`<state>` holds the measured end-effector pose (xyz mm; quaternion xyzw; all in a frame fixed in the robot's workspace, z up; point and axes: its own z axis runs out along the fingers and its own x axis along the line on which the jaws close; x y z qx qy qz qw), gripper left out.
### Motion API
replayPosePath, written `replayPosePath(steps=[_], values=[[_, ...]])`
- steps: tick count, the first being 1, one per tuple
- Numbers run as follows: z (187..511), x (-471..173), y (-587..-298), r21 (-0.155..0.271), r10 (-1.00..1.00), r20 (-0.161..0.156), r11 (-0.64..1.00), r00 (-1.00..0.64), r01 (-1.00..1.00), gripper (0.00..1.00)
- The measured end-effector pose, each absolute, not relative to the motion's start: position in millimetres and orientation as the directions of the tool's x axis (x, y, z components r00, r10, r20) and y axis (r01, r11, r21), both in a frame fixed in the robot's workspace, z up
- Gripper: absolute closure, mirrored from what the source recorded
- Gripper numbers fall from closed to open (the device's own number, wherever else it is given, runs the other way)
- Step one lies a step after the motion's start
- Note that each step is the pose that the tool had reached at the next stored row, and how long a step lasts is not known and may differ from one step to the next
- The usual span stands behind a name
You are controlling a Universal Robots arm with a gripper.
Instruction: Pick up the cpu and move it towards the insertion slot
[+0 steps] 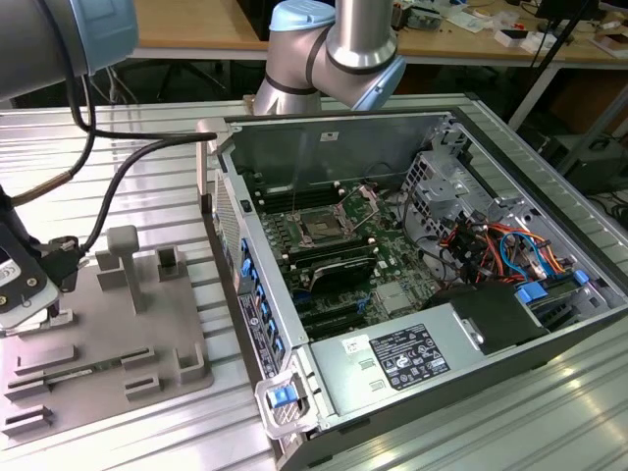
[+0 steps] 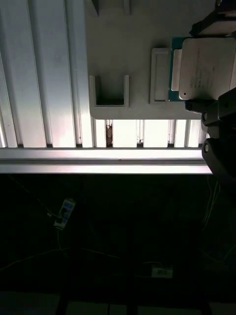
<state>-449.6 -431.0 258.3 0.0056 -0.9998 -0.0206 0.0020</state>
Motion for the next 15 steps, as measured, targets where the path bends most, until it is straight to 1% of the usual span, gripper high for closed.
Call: replayPosePath(steps=[15], values=[[267.6,-449.6,-431.0,0.041,-0.011,0.004,0.999,-1.000,-0.011,0.45]])
